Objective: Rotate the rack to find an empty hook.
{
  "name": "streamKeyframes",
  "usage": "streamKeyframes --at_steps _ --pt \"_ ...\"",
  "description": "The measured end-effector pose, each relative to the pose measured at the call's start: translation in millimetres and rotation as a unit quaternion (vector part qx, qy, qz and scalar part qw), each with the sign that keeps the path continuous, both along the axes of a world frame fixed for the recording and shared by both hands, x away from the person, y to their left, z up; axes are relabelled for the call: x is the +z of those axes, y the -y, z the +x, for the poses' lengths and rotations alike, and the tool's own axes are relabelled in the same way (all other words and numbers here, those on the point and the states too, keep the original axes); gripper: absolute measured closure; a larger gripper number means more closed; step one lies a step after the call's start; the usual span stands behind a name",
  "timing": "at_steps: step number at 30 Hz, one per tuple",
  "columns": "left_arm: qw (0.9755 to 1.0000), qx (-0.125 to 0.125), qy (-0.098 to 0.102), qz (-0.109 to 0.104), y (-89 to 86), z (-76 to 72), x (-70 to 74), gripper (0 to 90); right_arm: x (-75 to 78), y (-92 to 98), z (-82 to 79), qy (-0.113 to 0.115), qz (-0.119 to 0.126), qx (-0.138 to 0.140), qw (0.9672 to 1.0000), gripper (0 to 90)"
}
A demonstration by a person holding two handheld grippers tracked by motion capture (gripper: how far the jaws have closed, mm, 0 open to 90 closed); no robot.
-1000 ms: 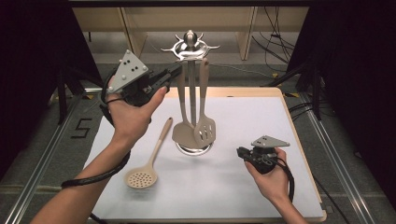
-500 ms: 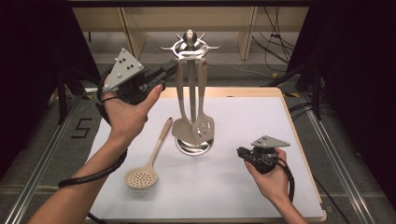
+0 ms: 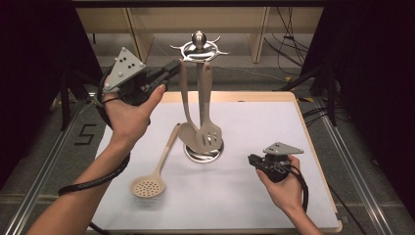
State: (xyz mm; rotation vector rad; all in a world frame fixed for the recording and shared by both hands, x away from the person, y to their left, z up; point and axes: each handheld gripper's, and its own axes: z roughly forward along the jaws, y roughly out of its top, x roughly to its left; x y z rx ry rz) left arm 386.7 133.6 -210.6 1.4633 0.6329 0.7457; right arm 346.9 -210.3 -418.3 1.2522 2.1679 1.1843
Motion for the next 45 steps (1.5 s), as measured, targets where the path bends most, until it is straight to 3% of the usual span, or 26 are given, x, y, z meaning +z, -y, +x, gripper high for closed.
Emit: streamKeyframes --at_steps 12,15,18,19,31,45 --pt "0.9997 0.02 -0.014 -0.003 -11.0 21.3 2.3 89.4 0.1 1.1 1.0 -0.004 0.0 0.005 1.0 84.1" --pt "0.9996 0.023 -0.016 0.0 -12.1 25.8 3.5 89.5 2.3 1.5 -0.6 -0.018 -0.004 0.002 0.9998 84.1" --pt "0.9995 0.024 -0.019 -0.001 -13.1 30.3 4.4 89.5 1.2 1.9 0.5 -0.005 -0.001 0.005 1.0 84.1" --pt "0.9995 0.024 -0.021 -0.002 -13.2 31.9 4.7 89.5 1.7 1.6 -0.4 -0.014 0.002 0.004 0.9999 84.1" --pt "0.9991 0.031 -0.028 0.006 -12.9 46.5 8.4 89.5 1.9 3.5 0.3 -0.006 -0.007 0.002 1.0 84.0" --pt "0.9989 0.035 -0.031 0.008 -12.5 50.8 9.5 89.4 1.7 3.2 0.0 -0.007 -0.007 0.0 1.0 83.9"
